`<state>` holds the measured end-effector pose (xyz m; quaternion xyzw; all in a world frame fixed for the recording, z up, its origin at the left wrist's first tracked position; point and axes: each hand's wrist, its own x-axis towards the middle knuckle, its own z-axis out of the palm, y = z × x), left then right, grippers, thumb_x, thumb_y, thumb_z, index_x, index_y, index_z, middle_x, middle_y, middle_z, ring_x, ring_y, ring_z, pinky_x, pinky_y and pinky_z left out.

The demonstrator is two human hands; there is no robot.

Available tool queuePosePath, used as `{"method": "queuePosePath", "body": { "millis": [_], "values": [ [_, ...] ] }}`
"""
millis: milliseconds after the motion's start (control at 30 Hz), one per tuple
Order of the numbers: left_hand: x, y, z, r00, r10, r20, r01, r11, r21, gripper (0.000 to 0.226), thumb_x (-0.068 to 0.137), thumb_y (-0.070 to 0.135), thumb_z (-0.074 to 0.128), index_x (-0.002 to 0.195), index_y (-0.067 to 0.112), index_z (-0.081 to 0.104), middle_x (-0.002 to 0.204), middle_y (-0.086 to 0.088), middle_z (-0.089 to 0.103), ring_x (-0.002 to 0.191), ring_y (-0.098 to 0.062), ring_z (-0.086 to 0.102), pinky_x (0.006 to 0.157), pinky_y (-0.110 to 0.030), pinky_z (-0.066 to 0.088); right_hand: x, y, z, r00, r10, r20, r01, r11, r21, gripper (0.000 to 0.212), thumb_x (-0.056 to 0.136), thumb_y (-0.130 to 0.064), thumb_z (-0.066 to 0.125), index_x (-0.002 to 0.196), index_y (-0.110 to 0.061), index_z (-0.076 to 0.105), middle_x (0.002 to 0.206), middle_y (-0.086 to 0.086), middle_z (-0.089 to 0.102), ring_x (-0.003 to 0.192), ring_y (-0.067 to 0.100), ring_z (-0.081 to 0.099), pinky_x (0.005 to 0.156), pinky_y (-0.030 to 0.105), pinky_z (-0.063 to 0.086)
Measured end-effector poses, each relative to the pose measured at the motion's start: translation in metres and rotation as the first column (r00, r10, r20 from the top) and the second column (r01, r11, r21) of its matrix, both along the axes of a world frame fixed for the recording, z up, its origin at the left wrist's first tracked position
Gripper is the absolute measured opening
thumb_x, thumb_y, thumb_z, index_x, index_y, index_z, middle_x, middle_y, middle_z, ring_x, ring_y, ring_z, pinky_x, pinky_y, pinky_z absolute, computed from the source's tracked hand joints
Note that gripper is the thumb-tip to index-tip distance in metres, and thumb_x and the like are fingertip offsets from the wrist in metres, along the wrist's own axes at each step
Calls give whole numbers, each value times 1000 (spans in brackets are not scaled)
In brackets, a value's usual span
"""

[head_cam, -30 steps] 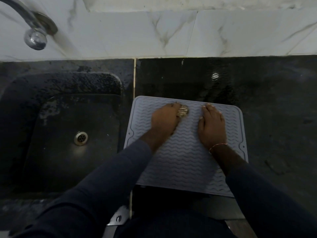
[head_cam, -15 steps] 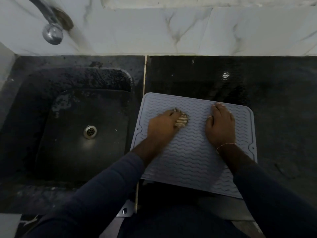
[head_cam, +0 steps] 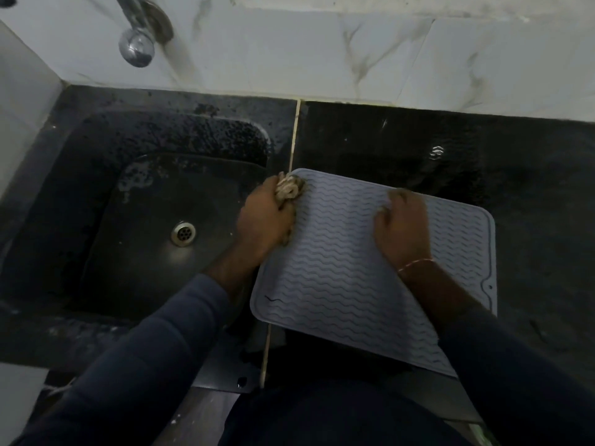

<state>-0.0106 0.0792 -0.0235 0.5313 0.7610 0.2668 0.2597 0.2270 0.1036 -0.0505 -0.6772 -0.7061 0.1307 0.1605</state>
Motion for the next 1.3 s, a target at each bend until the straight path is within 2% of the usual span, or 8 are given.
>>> {"method": "queuePosePath", "body": {
  "millis": [100, 167, 233, 333, 533, 833, 1133, 1300],
  "values": [
    [40, -18, 8, 902, -86, 422, 78, 996, 38, 69, 86, 15, 58, 147, 26, 29, 131, 4, 55, 115, -9, 56, 98, -24, 44, -63, -9, 31, 719, -28, -694, -239, 928, -285, 46, 96, -42, 51, 135, -18, 51, 129, -7, 58, 116, 6, 56, 101, 29, 44],
    [58, -31, 8, 786, -181, 591, 111, 982, 154, 69, 85, -1, 52, 143, 29, 29, 134, 1, 53, 115, -4, 56, 99, -22, 46, -78, -12, 32, 511, -162, -844, -307, 883, -355, 41, 95, -33, 56, 133, -19, 53, 124, -2, 64, 112, 10, 62, 98, 29, 50],
    [49, -43, -1, 769, -130, 625, 13, 982, 188, 68, 84, -6, 48, 144, 20, 33, 129, -7, 58, 111, -9, 60, 96, -25, 49, -81, -3, 38, 566, -217, -795, -266, 865, -425, 33, 93, -17, 57, 126, -16, 58, 115, 2, 68, 106, 17, 65, 89, 29, 53],
    [37, -55, -27, 982, -144, 121, 117, 972, 204, 59, 84, 13, 47, 142, 3, 41, 138, -16, 51, 127, -25, 48, 112, -33, 34, -78, 20, 43, 784, -172, -597, -155, 876, -456, 27, 92, -18, 59, 118, -16, 62, 104, 0, 65, 97, 15, 61, 76, 24, 46],
    [58, -36, -56, 882, -402, -247, 438, 892, 110, 61, 94, 27, 50, 143, -6, 36, 146, -25, 40, 135, -37, 36, 118, -43, 19, -110, 63, 42, 912, 136, -387, -268, 912, -310, 30, 82, -19, 69, 108, -8, 57, 100, 7, 60, 92, 20, 57, 75, 25, 40],
    [54, -15, -67, 818, -473, -328, 501, 866, 0, 68, 98, 48, 33, 150, 5, 25, 156, -17, 26, 146, -28, 19, 121, -39, 3, -144, 82, 51, 842, 514, 163, -444, 833, -331, 29, 80, -20, 68, 105, -5, 65, 104, 17, 67, 93, 35, 65, 79, 37, 54],
    [56, 27, -61, 803, -485, -348, 505, 862, -36, 88, 85, 73, 31, 147, 10, 32, 151, -12, 36, 142, -26, 28, 118, -44, 20, -140, 98, 63, 910, 414, 3, -392, 864, -315, 21, 79, -20, 64, 92, -4, 67, 92, 16, 68, 83, 32, 65, 71, 36, 54],
    [55, 27, -46, 839, -452, -303, 462, 886, -41, 58, 87, 56, 51, 122, 10, 59, 124, -12, 62, 117, -29, 55, 102, -37, 39, -154, 83, 62, 888, 451, 86, -393, 843, -367, 25, 81, -22, 65, 99, -5, 64, 102, 18, 65, 94, 36, 64, 70, 34, 47]
  ]
}}
